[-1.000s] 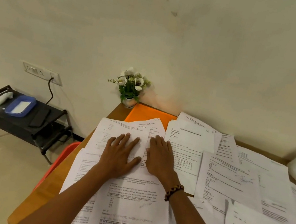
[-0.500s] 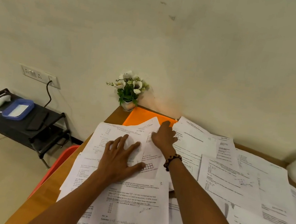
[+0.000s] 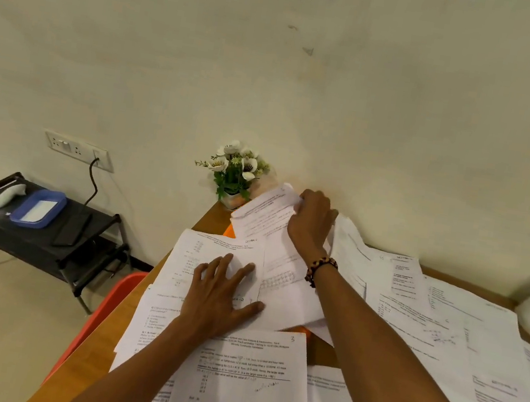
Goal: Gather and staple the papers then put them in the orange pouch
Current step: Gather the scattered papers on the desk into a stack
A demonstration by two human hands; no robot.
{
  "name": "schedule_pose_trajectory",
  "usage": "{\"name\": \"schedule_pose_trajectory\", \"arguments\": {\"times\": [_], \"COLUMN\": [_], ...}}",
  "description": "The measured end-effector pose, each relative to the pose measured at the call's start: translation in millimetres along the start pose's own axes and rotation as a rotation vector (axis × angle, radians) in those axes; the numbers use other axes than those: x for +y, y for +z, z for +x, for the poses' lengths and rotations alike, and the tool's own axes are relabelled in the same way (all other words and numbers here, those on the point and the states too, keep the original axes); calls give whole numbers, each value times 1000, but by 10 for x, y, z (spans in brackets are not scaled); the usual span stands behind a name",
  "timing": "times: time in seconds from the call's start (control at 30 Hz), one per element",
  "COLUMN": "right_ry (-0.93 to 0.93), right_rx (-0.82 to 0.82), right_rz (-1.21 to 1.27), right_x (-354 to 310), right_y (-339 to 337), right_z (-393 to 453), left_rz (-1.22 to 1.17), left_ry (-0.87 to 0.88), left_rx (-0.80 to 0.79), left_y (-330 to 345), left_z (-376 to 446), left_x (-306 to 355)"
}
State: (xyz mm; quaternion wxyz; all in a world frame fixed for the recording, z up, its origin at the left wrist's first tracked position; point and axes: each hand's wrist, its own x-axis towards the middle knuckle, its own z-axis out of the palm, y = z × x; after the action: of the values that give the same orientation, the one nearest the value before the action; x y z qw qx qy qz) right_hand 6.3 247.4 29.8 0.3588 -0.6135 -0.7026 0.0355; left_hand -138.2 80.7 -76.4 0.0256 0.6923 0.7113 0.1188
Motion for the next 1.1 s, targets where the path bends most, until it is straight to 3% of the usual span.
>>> {"name": "schedule_pose_trajectory", "arguments": {"times": [0.17,0.33,0.43,0.57,0.67,0.77,0.9,1.0,1.1], "right_ry": [-160,-253,-271,-158,11,50,37,47,139], "right_rx": [346,387,403,356,202,76,-66,-150,-273], "right_rz": [99,204,211,251,377,453,470,457,443], "right_x": [-305,-560,-619,-622,-493,-299,-44,152,296], "right_y": [-374,-667,-783,-938,-970,-886,-691,-496,-356], "right_z": [209,225,155,137,131,-49,-577,-998,-1353], "left_rz": [12,24,-102,-761,-1490,-1884,-1777,-1605,-1183], "left_ry": [2,-11,-64,-295,-498,-532,-534,-572,-425], "left_rx": [3,11,56,275,435,390,152,180,240], "left_y": [22,27,10,-294,-683,-927,-1132,-1169,-1116], "left_z": [2,5,34,62,54,67,-21,-114,-235], "left_x": [3,-2,-9,-12,48,-219,-571,-617,-529]}}
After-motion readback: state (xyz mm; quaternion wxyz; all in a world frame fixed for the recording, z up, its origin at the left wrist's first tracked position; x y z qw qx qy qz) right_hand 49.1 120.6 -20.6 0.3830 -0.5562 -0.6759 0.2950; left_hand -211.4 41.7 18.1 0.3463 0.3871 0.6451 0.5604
